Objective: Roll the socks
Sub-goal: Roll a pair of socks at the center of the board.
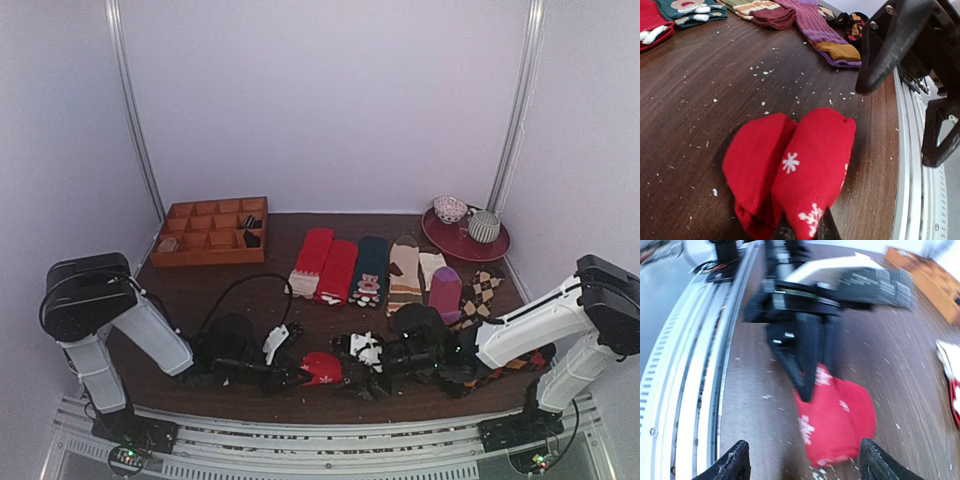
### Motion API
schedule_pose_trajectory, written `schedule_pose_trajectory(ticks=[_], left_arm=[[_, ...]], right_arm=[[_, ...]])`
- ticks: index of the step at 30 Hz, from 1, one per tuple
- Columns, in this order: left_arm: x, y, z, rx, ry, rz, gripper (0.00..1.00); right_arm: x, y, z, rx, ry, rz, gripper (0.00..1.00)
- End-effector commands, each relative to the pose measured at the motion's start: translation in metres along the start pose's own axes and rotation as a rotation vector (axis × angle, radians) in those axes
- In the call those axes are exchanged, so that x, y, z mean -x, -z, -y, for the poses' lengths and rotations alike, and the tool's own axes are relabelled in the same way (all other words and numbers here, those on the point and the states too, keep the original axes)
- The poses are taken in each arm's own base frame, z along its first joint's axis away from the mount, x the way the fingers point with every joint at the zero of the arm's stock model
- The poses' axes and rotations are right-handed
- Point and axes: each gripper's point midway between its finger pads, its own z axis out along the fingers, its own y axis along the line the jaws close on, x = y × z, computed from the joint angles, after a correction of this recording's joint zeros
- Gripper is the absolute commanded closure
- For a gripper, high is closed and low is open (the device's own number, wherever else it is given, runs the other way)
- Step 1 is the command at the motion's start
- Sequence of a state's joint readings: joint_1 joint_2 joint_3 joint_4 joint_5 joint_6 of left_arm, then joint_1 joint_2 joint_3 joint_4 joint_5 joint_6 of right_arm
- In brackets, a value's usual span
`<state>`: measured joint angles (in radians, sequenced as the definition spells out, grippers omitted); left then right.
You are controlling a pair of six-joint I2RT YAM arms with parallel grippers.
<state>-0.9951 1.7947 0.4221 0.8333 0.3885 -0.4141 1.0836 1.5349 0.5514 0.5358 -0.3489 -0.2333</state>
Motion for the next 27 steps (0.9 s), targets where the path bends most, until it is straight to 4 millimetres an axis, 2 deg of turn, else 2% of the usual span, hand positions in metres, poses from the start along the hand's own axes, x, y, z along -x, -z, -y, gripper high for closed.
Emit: schedule_pose_trajectory(ticks=[1,6,11,15,18,23,24,26,27], left_arm=[[-0.104,0.016,-0.028,0.125,0.179,-0.354,1.0],[-0.102,0.013,-0.028,0.113,0.172,-0.357,1.0],[-0.104,0.013,-0.027,0.106,0.171,-0.361,1.0],[-0.105,0.014,-0.026,0.102,0.168,-0.365,1.0],[-0.105,0.014,-0.026,0.1,0.164,-0.366,1.0],[-0.098,0.013,-0.025,0.098,0.139,-0.346,1.0],[-0.093,0.014,-0.027,0.112,0.128,-0.331,0.94],[-0.076,0.017,-0.029,0.141,0.08,-0.283,0.72],[-0.067,0.019,-0.031,0.164,0.052,-0.257,0.66]], right_arm=[[-0.003,-0.016,0.008,-0.105,0.198,-0.036,0.26],[-0.01,-0.03,0.003,-0.09,0.236,-0.074,0.26],[-0.02,-0.037,0.011,-0.139,0.24,-0.112,0.29],[-0.025,-0.045,0.011,-0.125,0.215,-0.136,0.45],[-0.037,-0.049,0.01,-0.117,0.191,-0.179,0.52],[-0.052,-0.054,0.006,-0.089,0.117,-0.241,0.75],[-0.058,-0.053,0.005,-0.08,0.093,-0.271,0.77],[-0.065,-0.053,-0.001,-0.044,0.048,-0.31,0.8],[-0.069,-0.052,-0.004,-0.025,0.024,-0.328,0.81]])
